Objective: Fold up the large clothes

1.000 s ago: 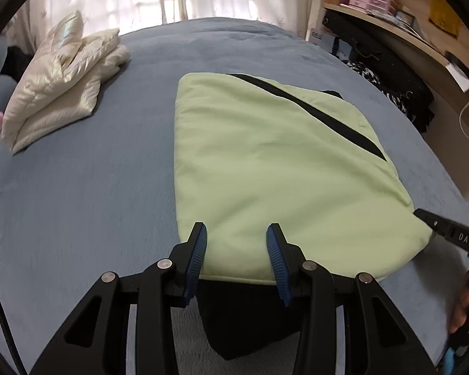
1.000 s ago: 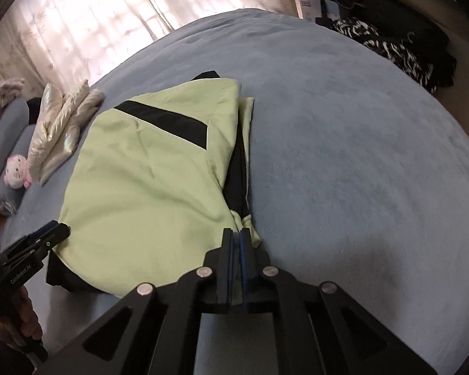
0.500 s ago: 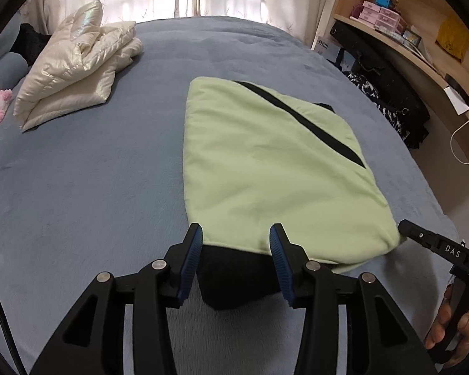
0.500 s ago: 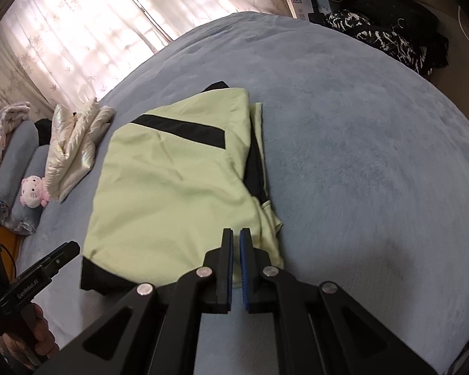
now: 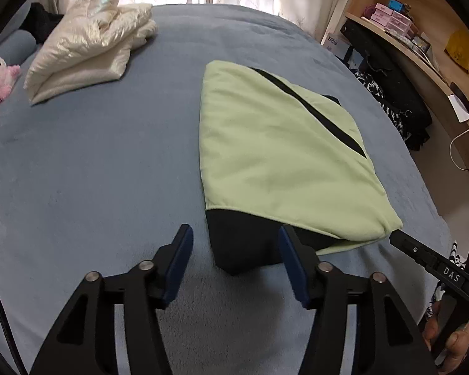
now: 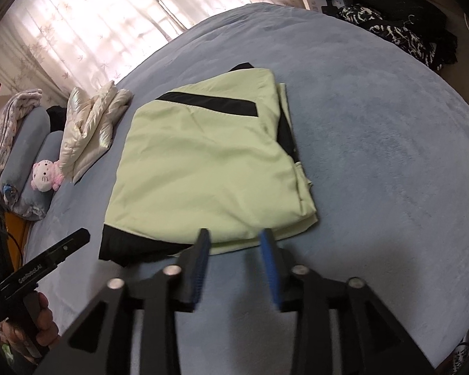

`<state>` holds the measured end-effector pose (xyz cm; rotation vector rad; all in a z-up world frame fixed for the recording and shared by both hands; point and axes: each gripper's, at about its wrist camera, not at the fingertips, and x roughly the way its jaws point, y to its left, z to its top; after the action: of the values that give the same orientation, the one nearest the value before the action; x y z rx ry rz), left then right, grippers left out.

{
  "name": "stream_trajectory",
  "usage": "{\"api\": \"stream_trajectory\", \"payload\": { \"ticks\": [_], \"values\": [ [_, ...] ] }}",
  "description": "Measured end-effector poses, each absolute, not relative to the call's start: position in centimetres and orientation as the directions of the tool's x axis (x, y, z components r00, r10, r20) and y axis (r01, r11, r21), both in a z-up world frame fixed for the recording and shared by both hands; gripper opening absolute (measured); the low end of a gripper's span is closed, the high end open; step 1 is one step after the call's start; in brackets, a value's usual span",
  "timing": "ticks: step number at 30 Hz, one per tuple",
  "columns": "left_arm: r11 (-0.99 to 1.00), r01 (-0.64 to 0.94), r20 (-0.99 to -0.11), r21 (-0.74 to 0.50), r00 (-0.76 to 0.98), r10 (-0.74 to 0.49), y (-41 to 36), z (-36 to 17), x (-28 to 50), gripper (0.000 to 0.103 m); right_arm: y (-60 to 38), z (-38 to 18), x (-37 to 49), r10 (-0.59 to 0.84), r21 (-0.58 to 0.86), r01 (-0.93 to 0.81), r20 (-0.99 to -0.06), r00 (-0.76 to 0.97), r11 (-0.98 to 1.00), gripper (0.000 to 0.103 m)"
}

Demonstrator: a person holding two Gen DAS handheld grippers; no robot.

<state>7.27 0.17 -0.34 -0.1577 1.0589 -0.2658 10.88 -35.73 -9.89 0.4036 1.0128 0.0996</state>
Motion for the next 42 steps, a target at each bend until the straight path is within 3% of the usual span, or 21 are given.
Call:
{"api": "stream_trajectory", "payload": {
  "ticks": [3,13,24,31,37,42],
  "values": [
    [0.946,0.143,-0.834,-0.290,0.448,-0.323,0.4,-0.5,7.6,0.076,-35.5,-9.5,11.1,0.265,0.365,0.088,-0.801,0.537,0.927,0.053],
    [0.917,0.170,-0.814,-0.360,0.423,-0.398,0.5,-1.9,12.0,0.078,-38.6,-9.3,16.3,0.228,0.319,0.093,-0.824,0.518,0.943,0.058],
    [0.882,0.135,-0.819,-0.452,0.330,-0.470,-1.1,-6.8,18.4,0.080,-43.0,-15.0,23.1,0.339,0.427,0.138,-0.845,0.414,0.894,0.059],
    [0.855,0.114,-0.798,-0.506,0.313,-0.514,-2.2,-8.4,20.3,0.088,-43.8,-16.8,24.5,0.475,0.557,0.110,-0.783,0.402,0.824,0.063],
    [0.861,0.143,-0.812,-0.488,0.287,-0.508,-3.5,-8.8,21.4,0.094,-43.2,-18.0,27.1,0.639,0.704,0.042,-0.665,0.386,0.709,0.065],
    [0.853,0.166,-0.814,-0.494,0.256,-0.521,-4.0,-9.2,22.4,0.098,-41.4,-18.5,29.5,0.664,0.710,-0.013,-0.652,0.366,0.704,0.062]
  ]
}}
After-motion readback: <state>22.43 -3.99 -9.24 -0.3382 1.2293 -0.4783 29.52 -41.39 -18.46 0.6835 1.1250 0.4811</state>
